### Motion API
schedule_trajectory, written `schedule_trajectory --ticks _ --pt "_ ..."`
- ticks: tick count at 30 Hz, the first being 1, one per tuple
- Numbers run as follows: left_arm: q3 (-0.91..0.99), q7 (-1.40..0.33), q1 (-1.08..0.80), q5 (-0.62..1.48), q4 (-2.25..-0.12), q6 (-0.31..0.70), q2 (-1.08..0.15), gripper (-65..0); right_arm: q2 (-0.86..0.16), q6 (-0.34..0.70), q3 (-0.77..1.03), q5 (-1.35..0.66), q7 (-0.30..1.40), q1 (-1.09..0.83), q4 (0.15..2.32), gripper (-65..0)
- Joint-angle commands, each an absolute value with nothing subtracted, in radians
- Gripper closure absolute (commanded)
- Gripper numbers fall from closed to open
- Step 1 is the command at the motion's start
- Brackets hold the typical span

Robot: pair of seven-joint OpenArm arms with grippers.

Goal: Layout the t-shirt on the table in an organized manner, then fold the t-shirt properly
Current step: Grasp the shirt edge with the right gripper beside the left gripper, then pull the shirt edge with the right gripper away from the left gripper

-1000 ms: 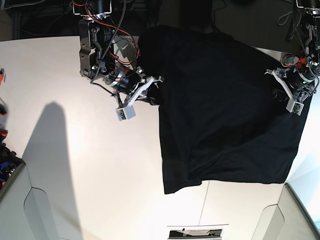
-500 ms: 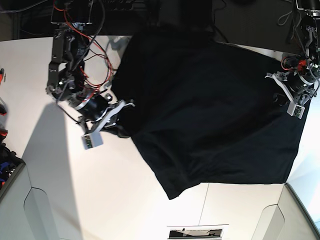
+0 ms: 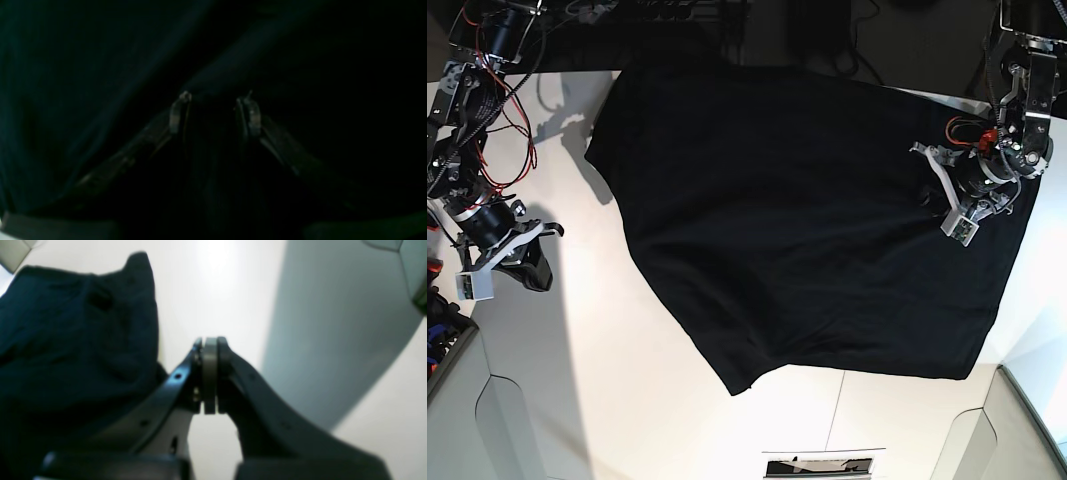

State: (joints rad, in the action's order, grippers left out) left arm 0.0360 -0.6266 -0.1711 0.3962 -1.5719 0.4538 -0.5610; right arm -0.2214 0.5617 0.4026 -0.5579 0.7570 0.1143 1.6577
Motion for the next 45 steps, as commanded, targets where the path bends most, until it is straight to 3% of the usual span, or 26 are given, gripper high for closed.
schedule_trajectory --ticks 1,3,7,10,15,21,30,31,32,35,45 --pt "0.037 -0.609 -0.154 0.392 -1.584 0.456 -0.569 -23.7 -0.231 0.569 0.404 -0.601 0.756 0.132 1.676 0.0" --pt "0.036 -0.609 -0.144 0.380 -1.575 0.456 -0.558 -23.7 -0.229 0.568 0.403 -0.645 0.787 0.131 1.676 0.0" --pt "0.037 -0.609 -0.135 0.380 -1.546 0.433 -0.557 -23.7 -0.229 0.545 0.404 -0.624 0.781 0.118 1.671 -29.1" --pt "0.037 -0.609 -0.134 0.381 -1.545 0.430 -0.557 -23.7 -0.229 0.519 0.404 -0.583 0.746 0.115 1.617 -36.9" --pt "0.037 -0.606 -0.131 0.384 -1.545 0.431 -0.557 -23.7 -0.203 0.526 0.403 -0.583 0.662 0.128 1.435 -36.9" --pt "0.037 -0.606 -0.130 0.384 -1.545 0.431 -0.557 -23.7 -0.099 0.555 0.403 -0.583 0.646 0.185 1.253 -36.9" --pt "0.037 -0.609 -0.131 0.384 -1.545 0.431 -0.557 -23.7 0.039 0.564 0.295 -0.549 0.606 0.216 1.216 -36.9" --pt "0.037 -0.609 -0.131 0.384 -1.545 0.430 -0.557 -23.7 0.050 0.564 0.278 -0.522 0.587 0.216 1.216 -35.6" --pt "0.037 -0.609 -0.131 0.384 -1.545 0.431 -0.557 -23.7 0.058 0.564 0.263 -0.496 0.569 0.216 1.216 -30.0" --pt "0.037 -0.609 -0.131 0.384 -1.545 0.431 -0.557 -23.7 0.064 0.564 0.229 -0.455 0.521 0.216 1.216 -1.2" --pt "0.037 -0.609 -0.131 0.378 -1.544 0.431 -0.557 -23.7 0.060 0.564 0.262 -0.421 0.559 0.230 1.430 0.0"
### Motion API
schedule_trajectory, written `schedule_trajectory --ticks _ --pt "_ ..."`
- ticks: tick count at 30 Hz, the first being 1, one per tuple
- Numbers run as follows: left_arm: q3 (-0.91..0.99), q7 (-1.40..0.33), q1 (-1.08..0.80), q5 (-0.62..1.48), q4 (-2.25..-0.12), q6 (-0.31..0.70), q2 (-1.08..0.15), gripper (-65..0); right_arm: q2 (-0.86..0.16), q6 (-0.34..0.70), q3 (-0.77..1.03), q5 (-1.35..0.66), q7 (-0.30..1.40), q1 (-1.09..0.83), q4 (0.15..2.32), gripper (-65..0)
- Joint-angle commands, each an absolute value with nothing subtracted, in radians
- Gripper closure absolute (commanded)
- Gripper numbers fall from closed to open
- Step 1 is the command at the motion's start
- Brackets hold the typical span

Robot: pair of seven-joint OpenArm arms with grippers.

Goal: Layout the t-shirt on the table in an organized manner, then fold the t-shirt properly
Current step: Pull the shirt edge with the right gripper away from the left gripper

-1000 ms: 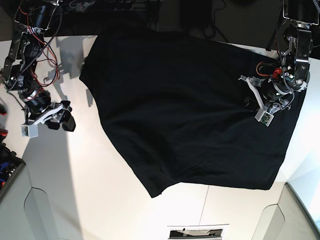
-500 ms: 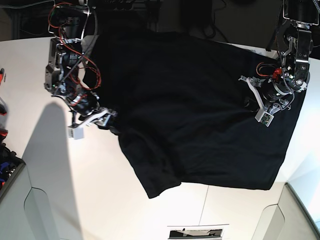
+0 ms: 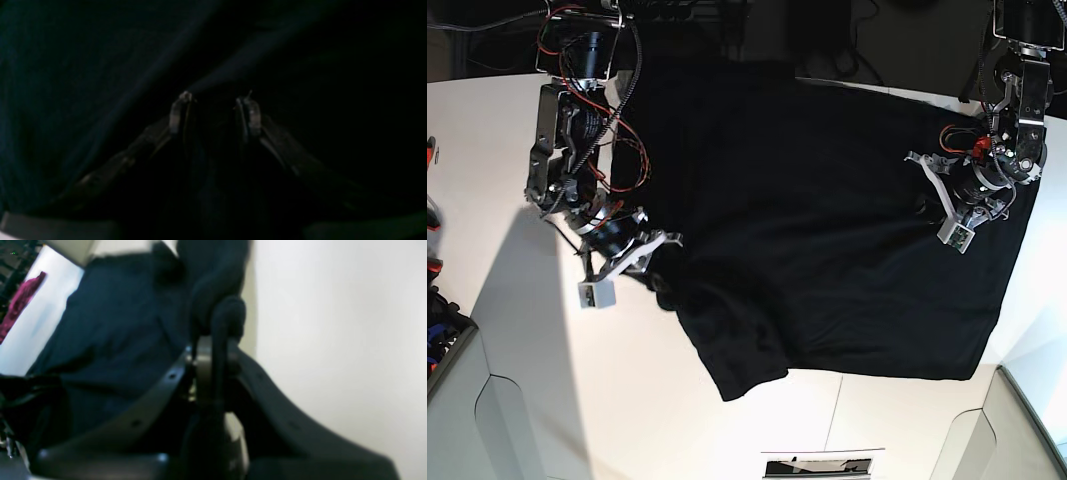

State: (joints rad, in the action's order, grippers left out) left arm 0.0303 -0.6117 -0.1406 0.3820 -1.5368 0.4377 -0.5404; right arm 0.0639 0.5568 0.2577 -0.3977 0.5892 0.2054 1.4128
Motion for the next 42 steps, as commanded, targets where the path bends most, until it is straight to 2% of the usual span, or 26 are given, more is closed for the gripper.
schedule_trajectory --ticks 1,5,10,17,21,23,35,42 --pt "0.037 -0.609 -0.131 0.378 -1.544 0.431 -0.557 -23.7 0.060 0.564 0.270 -0.409 0.570 0.230 1.472 0.0" --pt "0.037 -0.609 -0.131 0.379 -1.544 0.431 -0.557 -23.7 0.025 0.556 0.288 -0.358 0.599 0.230 1.595 0.0" --pt "0.037 -0.609 -0.130 0.384 -1.544 0.432 -0.557 -23.7 -0.054 0.546 0.316 -0.336 0.595 0.236 1.618 0.0" --pt "0.037 -0.602 -0.130 0.498 -1.544 0.521 -0.556 -23.7 -0.083 0.538 0.330 -0.382 0.699 0.222 1.617 0.0" --pt "0.037 -0.605 -0.125 0.504 -1.544 0.521 -0.547 -23.7 -0.082 0.539 0.330 -0.459 0.707 0.170 1.617 -30.4" --pt "0.037 -0.608 -0.118 0.498 -1.544 0.521 -0.546 -23.7 -0.080 0.539 0.330 -0.472 0.707 0.146 1.617 -38.4" --pt "0.037 -0.609 -0.108 0.455 -1.544 0.521 -0.546 -23.7 -0.077 0.574 0.325 -0.577 0.678 0.130 1.621 -39.2" --pt "0.037 -0.605 -0.108 0.442 -1.544 0.521 -0.546 -23.7 -0.076 0.574 0.228 -0.598 0.724 0.130 1.621 -39.0"
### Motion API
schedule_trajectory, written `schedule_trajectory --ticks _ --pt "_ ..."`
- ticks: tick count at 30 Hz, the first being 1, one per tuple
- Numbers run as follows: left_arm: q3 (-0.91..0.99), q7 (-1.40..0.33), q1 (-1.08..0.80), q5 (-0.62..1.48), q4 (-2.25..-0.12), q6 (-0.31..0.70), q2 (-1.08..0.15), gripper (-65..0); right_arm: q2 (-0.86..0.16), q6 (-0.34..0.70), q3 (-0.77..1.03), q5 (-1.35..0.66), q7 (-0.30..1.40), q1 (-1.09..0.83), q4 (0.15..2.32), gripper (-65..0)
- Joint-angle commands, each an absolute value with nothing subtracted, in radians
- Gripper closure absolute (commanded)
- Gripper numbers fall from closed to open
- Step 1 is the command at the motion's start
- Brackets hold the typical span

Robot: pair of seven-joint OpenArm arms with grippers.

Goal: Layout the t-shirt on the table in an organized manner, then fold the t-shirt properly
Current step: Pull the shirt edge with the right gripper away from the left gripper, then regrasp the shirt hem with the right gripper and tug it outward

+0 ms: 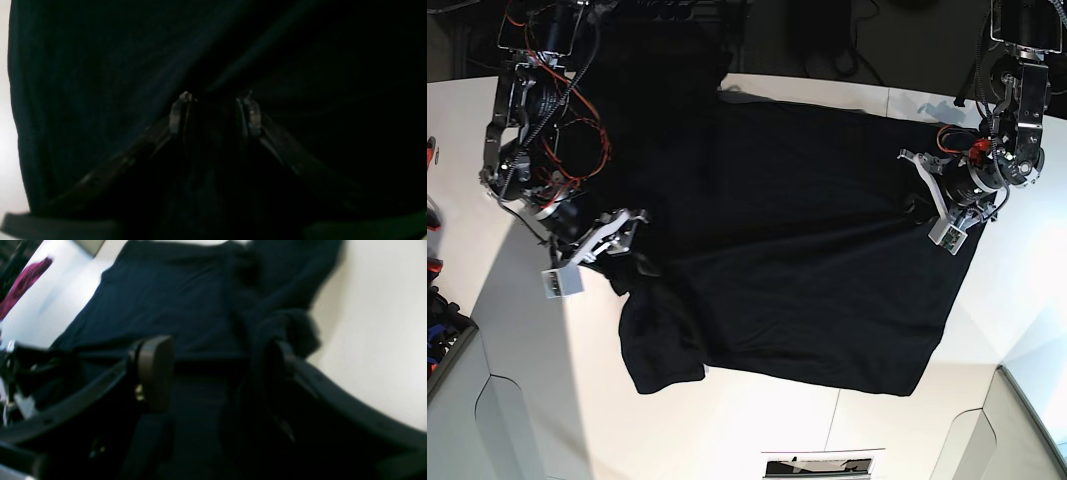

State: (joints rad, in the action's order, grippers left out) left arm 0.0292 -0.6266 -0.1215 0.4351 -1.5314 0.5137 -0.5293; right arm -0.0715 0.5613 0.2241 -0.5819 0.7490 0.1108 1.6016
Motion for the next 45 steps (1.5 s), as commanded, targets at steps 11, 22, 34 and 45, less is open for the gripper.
schedule_trajectory --ticks 11,22,34,45 --pt "0.037 -0.606 -0.108 0.422 -1.544 0.521 -0.547 -23.7 -0.077 0.553 0.410 -0.513 0.662 0.138 1.621 -39.0" --pt "0.037 -0.602 -0.108 0.422 -1.544 0.521 -0.546 -23.7 -0.087 0.508 0.585 -0.413 0.575 0.157 1.609 -39.0" --pt "0.037 -0.602 -0.108 0.426 -1.544 0.520 -0.546 -23.7 -0.121 0.423 0.544 -0.353 0.514 0.300 1.199 -39.0" --pt "0.037 -0.602 -0.108 0.426 -1.544 0.520 -0.546 -23.7 -0.039 0.462 0.379 -0.402 0.511 0.325 1.122 -39.0"
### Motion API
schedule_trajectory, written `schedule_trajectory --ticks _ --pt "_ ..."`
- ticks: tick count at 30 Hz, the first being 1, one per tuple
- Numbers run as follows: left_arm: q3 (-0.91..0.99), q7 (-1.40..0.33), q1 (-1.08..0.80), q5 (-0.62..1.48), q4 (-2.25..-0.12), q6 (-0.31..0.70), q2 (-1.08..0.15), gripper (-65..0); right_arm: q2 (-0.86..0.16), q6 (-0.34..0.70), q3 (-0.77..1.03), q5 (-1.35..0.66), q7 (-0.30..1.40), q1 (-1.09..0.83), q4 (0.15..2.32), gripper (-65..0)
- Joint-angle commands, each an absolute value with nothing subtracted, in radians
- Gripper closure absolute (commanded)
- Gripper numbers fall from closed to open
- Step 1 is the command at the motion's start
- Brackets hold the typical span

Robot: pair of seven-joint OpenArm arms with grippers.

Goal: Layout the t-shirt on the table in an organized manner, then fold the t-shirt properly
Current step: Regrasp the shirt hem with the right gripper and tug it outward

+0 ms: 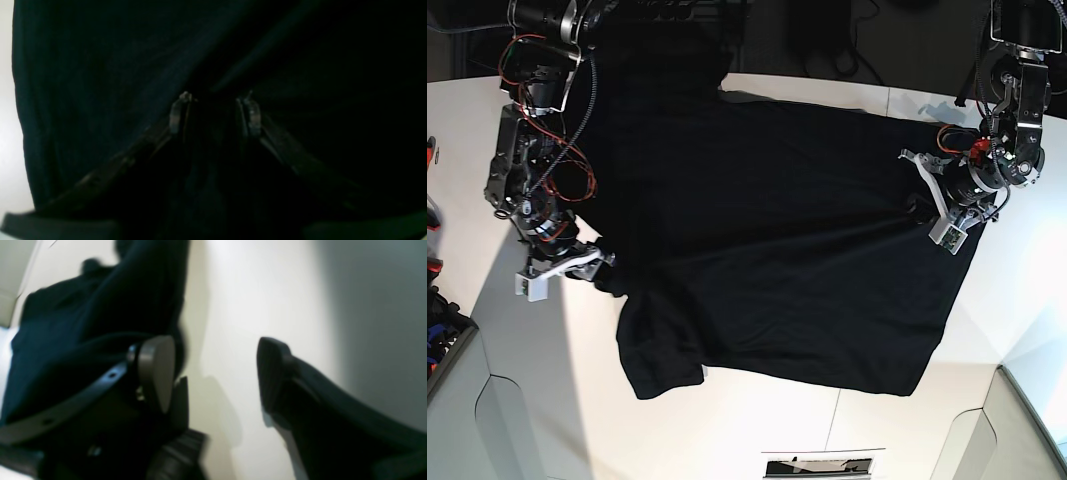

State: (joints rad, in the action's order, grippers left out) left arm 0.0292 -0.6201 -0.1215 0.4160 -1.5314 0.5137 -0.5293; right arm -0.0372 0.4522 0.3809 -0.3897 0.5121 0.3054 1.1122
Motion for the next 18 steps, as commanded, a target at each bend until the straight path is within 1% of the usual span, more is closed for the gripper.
schedule_trajectory --ticks 1,3,9,18 --pt "0.037 -0.602 -0.108 0.426 -1.544 0.520 -0.546 -23.7 -0.028 0.477 0.371 -0.405 0.511 0.325 1.122 -39.0" --pt "0.037 -0.602 -0.108 0.427 -1.544 0.520 -0.546 -23.7 -0.003 0.505 0.360 -0.410 0.511 0.325 1.122 -39.0" --pt "0.037 -0.603 -0.109 0.429 -1.544 0.521 -0.546 -23.7 0.046 0.540 0.358 -0.411 0.511 0.324 1.122 -39.0" --pt "0.037 -0.603 -0.109 0.430 -1.544 0.520 -0.546 -23.7 0.052 0.554 0.358 -0.471 0.511 0.330 1.127 -38.3"
